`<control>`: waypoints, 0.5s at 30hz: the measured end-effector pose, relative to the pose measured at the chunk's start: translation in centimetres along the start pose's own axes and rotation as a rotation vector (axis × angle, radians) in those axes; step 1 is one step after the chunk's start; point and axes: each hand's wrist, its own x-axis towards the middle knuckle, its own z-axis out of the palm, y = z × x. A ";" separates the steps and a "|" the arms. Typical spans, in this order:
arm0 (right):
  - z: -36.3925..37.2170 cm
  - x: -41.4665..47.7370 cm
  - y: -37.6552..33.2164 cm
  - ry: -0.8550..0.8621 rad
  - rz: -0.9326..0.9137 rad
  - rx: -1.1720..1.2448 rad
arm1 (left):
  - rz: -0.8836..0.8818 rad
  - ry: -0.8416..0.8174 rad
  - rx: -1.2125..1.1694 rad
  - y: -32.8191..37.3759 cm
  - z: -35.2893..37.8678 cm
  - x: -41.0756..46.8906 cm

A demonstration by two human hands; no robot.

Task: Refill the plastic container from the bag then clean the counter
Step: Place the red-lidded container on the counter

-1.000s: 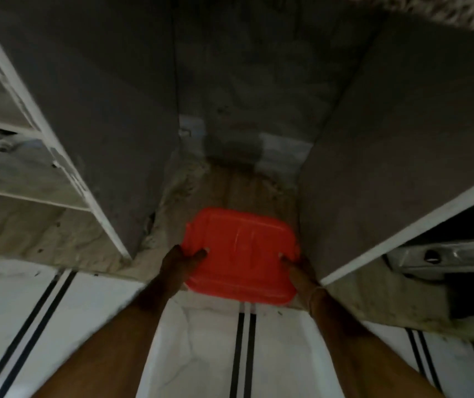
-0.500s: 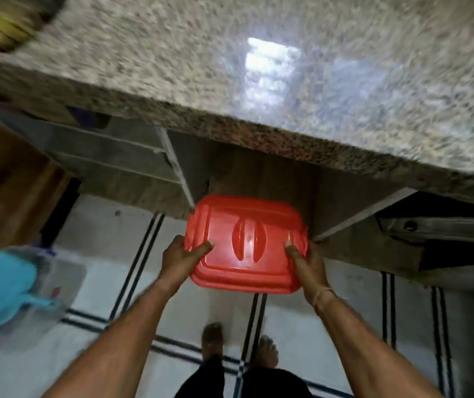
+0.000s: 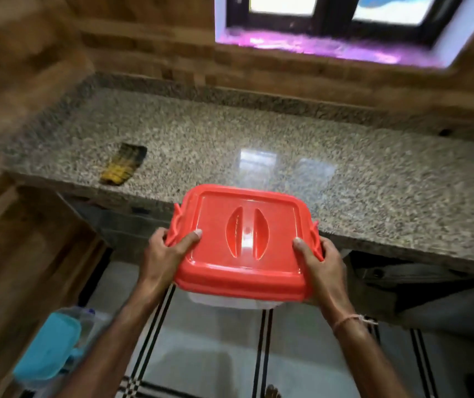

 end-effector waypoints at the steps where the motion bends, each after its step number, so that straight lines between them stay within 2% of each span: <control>1: -0.7 0.5 -1.4 0.006 -0.018 0.007 | 0.014 -0.017 -0.027 1.7 0.0 0.6; 7: -3.9 6.9 -9.8 0.122 -0.109 0.081 | 0.152 -0.071 -0.048 11.5 3.4 5.9; 15: -9.7 22.7 -11.9 0.275 -0.114 0.082 | 0.270 -0.079 -0.015 20.6 16.2 15.2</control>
